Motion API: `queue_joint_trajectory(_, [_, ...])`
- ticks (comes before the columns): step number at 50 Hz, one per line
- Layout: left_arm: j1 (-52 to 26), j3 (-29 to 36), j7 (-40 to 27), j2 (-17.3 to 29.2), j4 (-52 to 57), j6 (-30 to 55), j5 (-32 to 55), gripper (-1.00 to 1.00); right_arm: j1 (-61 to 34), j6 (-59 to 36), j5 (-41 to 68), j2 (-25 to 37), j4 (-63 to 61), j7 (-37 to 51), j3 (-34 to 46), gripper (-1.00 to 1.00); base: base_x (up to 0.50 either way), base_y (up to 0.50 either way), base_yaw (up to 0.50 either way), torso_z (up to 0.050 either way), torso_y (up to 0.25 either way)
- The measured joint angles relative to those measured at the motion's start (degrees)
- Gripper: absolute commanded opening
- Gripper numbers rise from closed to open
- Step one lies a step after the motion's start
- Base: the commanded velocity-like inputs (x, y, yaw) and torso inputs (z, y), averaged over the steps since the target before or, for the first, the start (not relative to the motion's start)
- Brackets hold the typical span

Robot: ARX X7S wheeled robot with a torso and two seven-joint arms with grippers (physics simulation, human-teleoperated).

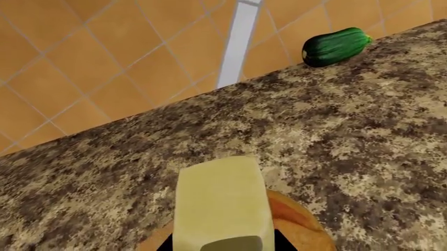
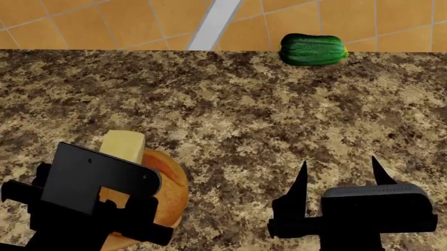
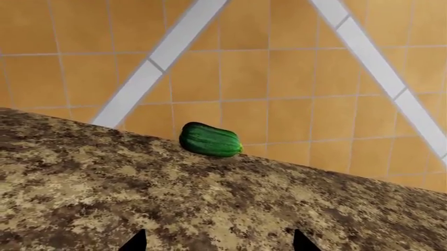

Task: Pick up the wedge of cheese and place it on the slice of bread to prepare a simple cheese on bread dish.

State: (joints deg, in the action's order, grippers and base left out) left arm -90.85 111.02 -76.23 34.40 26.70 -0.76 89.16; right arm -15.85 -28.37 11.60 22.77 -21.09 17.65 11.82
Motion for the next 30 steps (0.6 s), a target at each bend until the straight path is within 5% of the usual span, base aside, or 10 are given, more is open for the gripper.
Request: queue_joint_trajectory(30, [1.45, -0.35, 3.01, -0.99, -4.7, 0.39, 0.21, -1.0, -0.21, 0.05, 0.11, 0.28, 0.48, 0.16, 0.51, 1.0, 0.0, 0.0, 0.0, 0.0, 0.0])
